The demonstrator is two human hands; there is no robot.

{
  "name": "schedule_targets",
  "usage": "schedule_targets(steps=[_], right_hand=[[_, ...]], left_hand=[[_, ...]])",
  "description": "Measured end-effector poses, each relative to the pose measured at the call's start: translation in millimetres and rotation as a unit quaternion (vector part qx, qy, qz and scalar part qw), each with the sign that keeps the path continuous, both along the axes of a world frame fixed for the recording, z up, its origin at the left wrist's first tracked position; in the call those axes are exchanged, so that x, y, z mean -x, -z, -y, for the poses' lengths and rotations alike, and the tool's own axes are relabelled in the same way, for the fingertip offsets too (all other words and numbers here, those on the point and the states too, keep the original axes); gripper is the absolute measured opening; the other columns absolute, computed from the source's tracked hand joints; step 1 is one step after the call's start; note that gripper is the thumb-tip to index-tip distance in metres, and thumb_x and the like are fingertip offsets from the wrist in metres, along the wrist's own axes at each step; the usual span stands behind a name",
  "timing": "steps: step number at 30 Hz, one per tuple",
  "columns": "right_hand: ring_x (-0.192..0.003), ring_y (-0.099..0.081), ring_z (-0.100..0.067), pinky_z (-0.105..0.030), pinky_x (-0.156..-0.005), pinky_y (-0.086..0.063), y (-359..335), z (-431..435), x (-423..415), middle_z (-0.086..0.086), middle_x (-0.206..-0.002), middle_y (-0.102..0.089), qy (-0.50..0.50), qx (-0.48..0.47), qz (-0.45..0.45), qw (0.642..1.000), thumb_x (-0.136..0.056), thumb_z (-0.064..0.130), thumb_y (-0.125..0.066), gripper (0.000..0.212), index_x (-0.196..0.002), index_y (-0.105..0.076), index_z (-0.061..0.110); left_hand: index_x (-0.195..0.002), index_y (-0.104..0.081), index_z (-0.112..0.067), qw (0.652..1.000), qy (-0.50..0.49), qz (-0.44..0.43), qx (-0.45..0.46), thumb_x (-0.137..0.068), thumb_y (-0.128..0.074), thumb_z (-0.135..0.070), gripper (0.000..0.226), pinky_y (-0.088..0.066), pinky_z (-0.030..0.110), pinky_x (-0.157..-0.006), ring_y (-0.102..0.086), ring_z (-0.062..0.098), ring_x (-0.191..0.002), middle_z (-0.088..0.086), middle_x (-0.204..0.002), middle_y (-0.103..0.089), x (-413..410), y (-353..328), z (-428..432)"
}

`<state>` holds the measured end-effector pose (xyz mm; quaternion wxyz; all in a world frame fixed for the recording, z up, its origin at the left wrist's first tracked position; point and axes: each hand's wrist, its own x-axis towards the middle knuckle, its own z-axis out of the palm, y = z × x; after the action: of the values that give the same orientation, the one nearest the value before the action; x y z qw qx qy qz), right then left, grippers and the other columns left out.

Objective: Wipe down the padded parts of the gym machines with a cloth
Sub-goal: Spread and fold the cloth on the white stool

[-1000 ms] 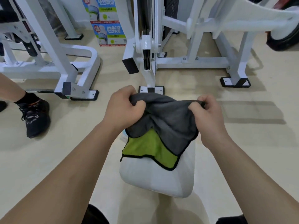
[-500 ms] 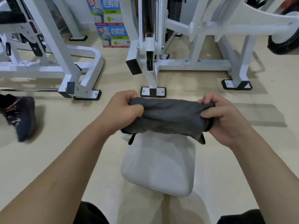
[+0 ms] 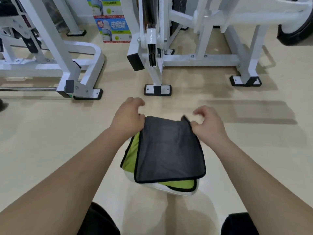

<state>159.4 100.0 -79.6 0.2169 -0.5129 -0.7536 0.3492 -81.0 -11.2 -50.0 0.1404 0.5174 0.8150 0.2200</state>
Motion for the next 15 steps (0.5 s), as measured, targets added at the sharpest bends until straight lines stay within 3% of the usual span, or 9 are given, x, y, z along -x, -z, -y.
schedule_targets(steps=[2,3,6,9,11,15], right_hand=[[-0.08,-0.065,-0.014,-0.03,-0.073,-0.053,-1,11,-5,0.011,-0.082,-0.068,-0.115,0.075,0.11,0.984,-0.076,0.021,-0.079,0.013,-0.079,-0.067,0.023],[-0.075,-0.067,-0.015,-0.031,-0.069,-0.056,-2,21,-7,0.009,-0.078,-0.069,-0.17,0.125,0.153,0.965,-0.072,0.024,-0.083,0.017,-0.077,-0.067,0.021],[-0.078,-0.067,-0.016,-0.034,-0.068,-0.057,-1,49,-7,0.008,-0.085,-0.068,-0.284,0.167,0.302,0.895,-0.063,0.033,-0.089,0.033,-0.084,-0.065,0.024],[-0.085,-0.065,-0.018,-0.03,-0.065,-0.051,6,67,-1,0.009,-0.095,-0.063,-0.329,0.13,0.379,0.855,-0.069,0.031,-0.085,0.031,-0.091,-0.063,0.027],[-0.088,-0.065,-0.022,-0.031,-0.068,-0.052,11,75,4,0.005,-0.097,-0.065,-0.348,0.097,0.397,0.844,-0.077,0.019,-0.073,0.017,-0.089,-0.064,0.026],[-0.078,-0.064,-0.027,-0.033,-0.064,-0.052,13,82,11,-0.006,-0.095,-0.069,-0.351,0.082,0.408,0.839,-0.077,0.009,-0.058,0.018,-0.09,-0.07,0.015]], left_hand=[[-0.092,-0.069,-0.021,0.99,0.08,0.007,0.119,-0.085,-0.072,-0.028,0.011,-0.051,0.038,-0.103,-0.067,0.015,-0.088,-0.005,-0.092,-0.069,-10,-1,10],[-0.085,-0.067,-0.023,0.972,0.111,0.018,0.206,-0.082,-0.076,-0.041,0.02,-0.056,0.04,-0.097,-0.067,0.012,-0.082,-0.007,-0.085,-0.069,-17,0,16],[-0.098,-0.063,-0.02,0.899,0.15,-0.017,0.411,-0.084,-0.068,-0.066,0.049,-0.056,0.035,-0.08,-0.065,0.017,-0.088,-0.001,-0.095,-0.068,-38,20,35],[-0.12,-0.053,-0.018,0.902,0.105,-0.022,0.418,-0.095,-0.064,-0.052,0.044,-0.047,0.031,-0.076,-0.059,0.02,-0.094,0.001,-0.103,-0.059,-43,46,47],[-0.12,-0.048,-0.016,0.915,0.068,0.0,0.398,-0.094,-0.068,-0.039,0.039,-0.046,0.03,-0.074,-0.059,0.022,-0.096,0.003,-0.107,-0.059,-43,52,52],[-0.122,-0.045,-0.013,0.922,0.002,0.108,0.371,-0.09,-0.068,-0.014,0.04,-0.047,0.03,-0.078,-0.056,0.022,-0.101,0.007,-0.116,-0.057,-43,48,59]])
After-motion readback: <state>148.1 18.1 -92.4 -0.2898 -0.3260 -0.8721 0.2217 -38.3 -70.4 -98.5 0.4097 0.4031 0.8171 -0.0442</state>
